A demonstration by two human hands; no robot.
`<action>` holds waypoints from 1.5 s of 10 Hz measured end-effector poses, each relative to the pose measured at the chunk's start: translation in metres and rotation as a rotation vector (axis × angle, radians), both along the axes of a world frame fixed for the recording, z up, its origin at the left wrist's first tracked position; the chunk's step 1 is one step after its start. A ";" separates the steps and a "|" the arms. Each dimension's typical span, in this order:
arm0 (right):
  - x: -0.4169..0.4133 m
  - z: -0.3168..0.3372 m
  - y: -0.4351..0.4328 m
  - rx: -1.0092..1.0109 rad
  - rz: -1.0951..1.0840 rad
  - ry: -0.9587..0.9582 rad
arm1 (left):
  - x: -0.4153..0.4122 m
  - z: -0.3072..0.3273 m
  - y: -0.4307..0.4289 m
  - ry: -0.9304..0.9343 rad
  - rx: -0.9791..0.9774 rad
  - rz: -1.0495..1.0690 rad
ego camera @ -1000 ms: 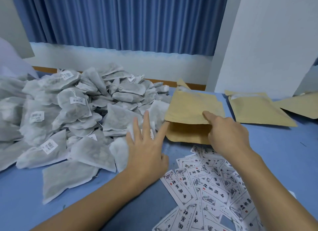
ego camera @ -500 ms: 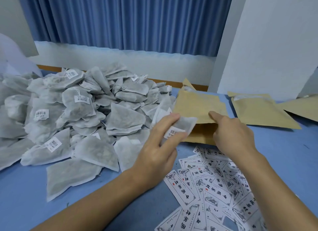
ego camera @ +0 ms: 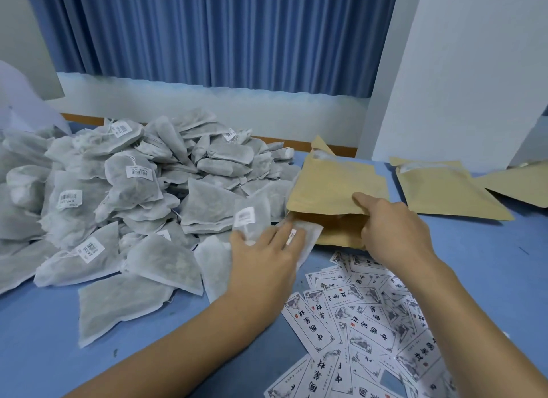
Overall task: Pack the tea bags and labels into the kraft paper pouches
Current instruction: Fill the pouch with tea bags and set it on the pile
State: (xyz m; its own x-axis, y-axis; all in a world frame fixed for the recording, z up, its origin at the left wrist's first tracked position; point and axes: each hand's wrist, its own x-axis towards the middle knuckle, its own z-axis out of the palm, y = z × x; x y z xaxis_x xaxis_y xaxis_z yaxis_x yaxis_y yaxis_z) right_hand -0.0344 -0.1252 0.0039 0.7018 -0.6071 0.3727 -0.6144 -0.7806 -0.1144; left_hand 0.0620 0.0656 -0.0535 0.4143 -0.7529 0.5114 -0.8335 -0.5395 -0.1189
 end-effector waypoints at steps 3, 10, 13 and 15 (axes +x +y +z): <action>0.001 -0.002 -0.003 -0.005 -0.005 0.018 | -0.014 -0.008 -0.006 -0.007 0.137 0.060; -0.003 0.006 0.004 -0.001 0.075 -0.005 | 0.010 -0.002 -0.083 0.356 -0.171 -0.252; -0.009 0.026 0.010 -0.064 0.151 -0.036 | 0.045 0.021 -0.156 0.816 -0.124 -0.038; -0.004 0.022 0.005 -0.067 0.063 0.027 | 0.040 0.006 -0.192 1.126 -0.136 -0.178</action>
State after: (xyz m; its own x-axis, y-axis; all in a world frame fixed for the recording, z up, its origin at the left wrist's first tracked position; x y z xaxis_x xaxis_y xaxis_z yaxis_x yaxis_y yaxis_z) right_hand -0.0384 -0.1206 0.0258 0.7482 -0.5357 0.3915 -0.5658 -0.8233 -0.0452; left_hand 0.1018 -0.1262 -0.0473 0.5817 -0.8134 0.0001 -0.4959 -0.3545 0.7927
